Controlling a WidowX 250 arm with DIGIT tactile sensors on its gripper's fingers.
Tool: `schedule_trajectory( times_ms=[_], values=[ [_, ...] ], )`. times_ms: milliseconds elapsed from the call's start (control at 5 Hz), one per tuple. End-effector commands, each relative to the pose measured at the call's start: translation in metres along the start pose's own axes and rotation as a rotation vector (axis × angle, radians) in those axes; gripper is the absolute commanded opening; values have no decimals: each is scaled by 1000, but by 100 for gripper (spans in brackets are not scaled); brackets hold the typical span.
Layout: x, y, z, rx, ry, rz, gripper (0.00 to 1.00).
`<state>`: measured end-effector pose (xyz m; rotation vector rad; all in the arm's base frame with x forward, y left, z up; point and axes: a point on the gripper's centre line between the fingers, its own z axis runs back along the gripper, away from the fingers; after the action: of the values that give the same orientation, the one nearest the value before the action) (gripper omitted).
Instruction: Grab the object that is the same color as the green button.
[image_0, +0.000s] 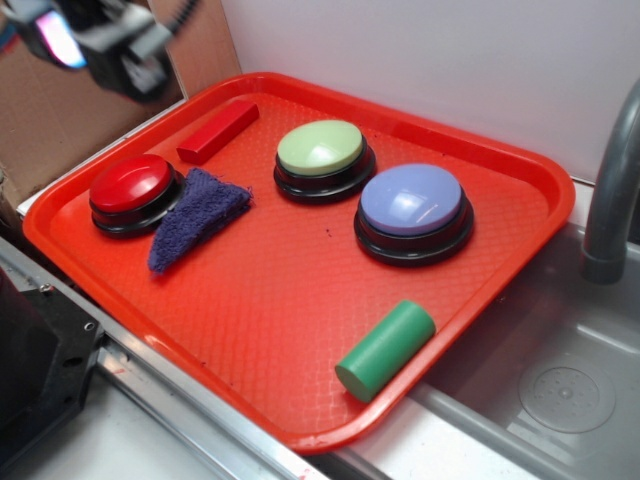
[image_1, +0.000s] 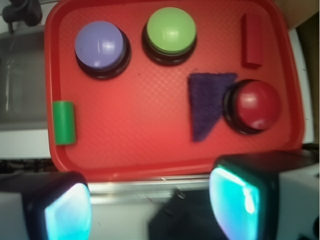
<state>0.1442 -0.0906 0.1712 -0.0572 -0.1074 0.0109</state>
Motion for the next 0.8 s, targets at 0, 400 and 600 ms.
schedule_trajectory(
  times_ms=[0, 400, 600],
  values=[
    [20, -51, -51, -207, 2, -15, 100],
    [32, -94, -112, -158, 35, -78, 100],
    [30, -103, -126, -130, 48, -110, 100]
  ],
)
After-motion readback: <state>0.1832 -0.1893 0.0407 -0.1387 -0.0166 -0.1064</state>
